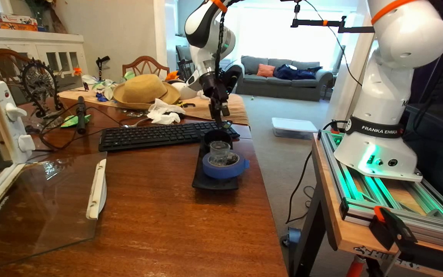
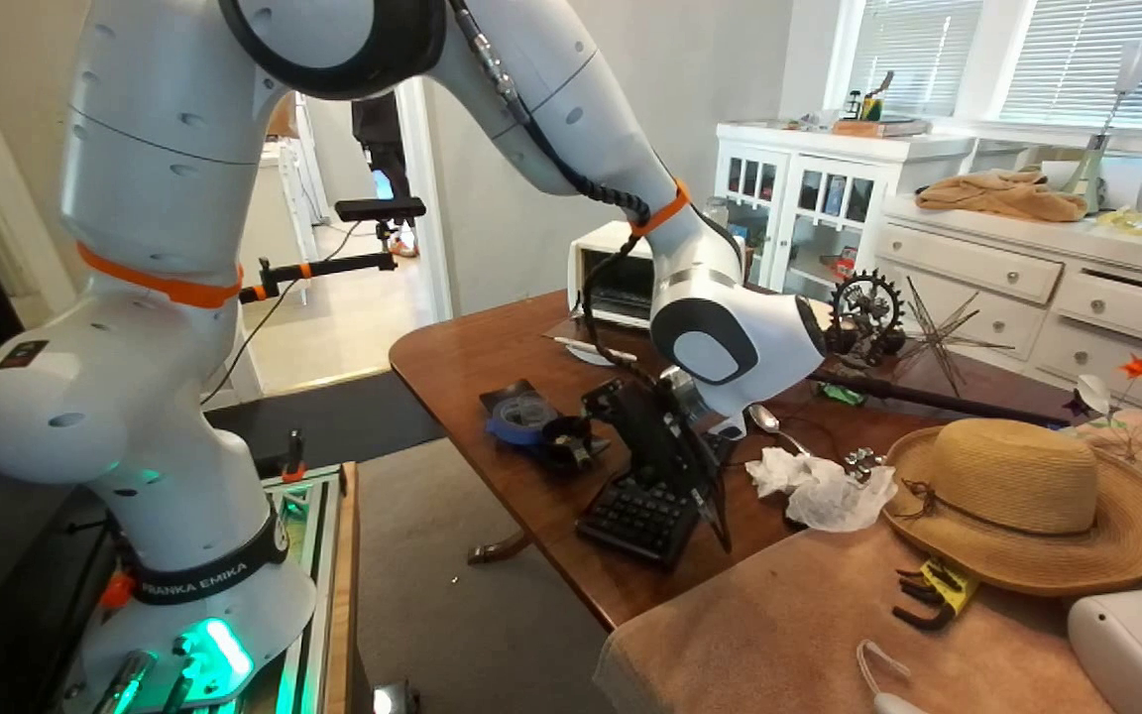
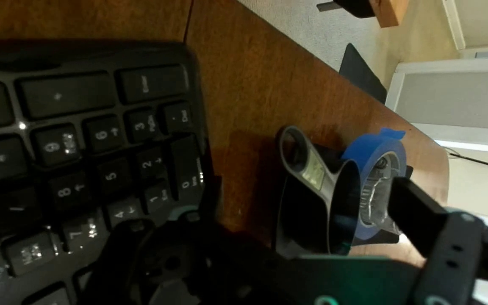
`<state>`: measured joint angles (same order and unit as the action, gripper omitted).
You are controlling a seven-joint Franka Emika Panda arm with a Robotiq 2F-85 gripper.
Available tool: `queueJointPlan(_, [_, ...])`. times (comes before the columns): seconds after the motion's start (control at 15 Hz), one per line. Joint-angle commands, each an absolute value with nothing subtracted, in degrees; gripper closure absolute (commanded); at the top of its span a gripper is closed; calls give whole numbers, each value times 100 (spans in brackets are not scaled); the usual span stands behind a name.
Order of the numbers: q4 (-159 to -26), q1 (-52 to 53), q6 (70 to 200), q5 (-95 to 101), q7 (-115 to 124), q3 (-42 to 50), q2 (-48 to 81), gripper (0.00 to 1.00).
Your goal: Move the black measuring cup to the right then pick up the glass cup and set it down on the desk.
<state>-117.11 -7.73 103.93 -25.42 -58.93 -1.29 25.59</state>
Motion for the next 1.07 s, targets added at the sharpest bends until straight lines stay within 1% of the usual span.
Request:
queueJointPlan(0.0, [-11406, -883, 10033, -2556, -6032, -275, 2868, 0])
queueJointPlan(0.07, [-11369, -884, 9980, -2548, -6036, -290, 2905, 5])
queueJointPlan(0.2, [-11280, -899, 9834, -2550, -6062, -305, 2993, 24])
queueJointPlan(0.27, [-11239, -904, 9764, -2549, -6067, -308, 3033, 29])
queueJointPlan(0.4, [-11152, -923, 9604, -2542, -6051, -312, 3110, 43])
queueJointPlan(0.47, [-11115, -938, 9536, -2546, -6063, -315, 3143, 45])
queueJointPlan(0.53, [-11084, -949, 9483, -2549, -6067, -315, 3171, 51])
queueJointPlan(0.67, [-11019, -964, 9378, -2547, -6056, -311, 3221, 55])
queueJointPlan(0.73, [-10998, -971, 9354, -2547, -6054, -310, 3241, 51])
queueJointPlan(0.8, [-10976, -978, 9324, -2546, -6056, -309, 3259, 50])
queueJointPlan(0.93, [-10931, -988, 9264, -2544, -6058, -309, 3294, 50])
queueJointPlan(1.0, [-10912, -993, 9238, -2544, -6062, -309, 3305, 53])
